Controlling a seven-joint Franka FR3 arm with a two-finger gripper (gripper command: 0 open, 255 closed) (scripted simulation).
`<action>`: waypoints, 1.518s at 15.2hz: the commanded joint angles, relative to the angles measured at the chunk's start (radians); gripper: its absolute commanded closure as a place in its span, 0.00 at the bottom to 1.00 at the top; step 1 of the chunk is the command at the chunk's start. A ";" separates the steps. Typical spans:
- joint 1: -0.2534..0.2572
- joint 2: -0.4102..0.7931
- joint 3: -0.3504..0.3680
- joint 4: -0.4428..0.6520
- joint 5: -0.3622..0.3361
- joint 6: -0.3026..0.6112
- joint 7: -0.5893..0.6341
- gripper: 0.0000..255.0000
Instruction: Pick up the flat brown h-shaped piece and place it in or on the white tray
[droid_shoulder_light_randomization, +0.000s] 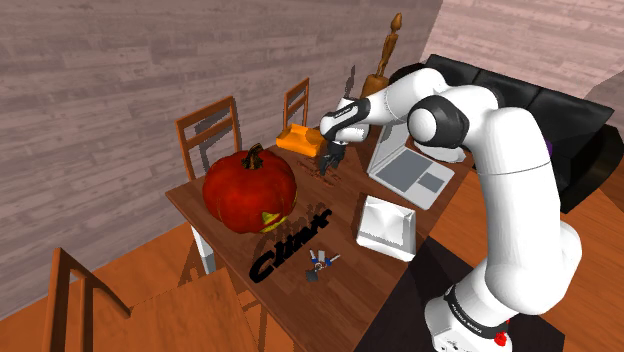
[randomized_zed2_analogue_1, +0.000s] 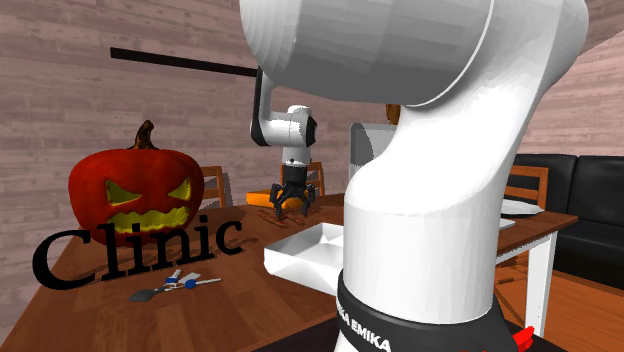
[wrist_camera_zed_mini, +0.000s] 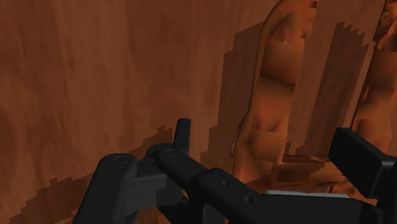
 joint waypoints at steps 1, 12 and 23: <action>0.000 0.001 0.000 0.000 0.000 0.000 0.000 0.00; 0.002 -0.009 -0.002 -0.002 -0.002 -0.007 0.002 1.00; 0.016 -0.109 -0.025 -0.010 -0.031 -0.098 0.025 1.00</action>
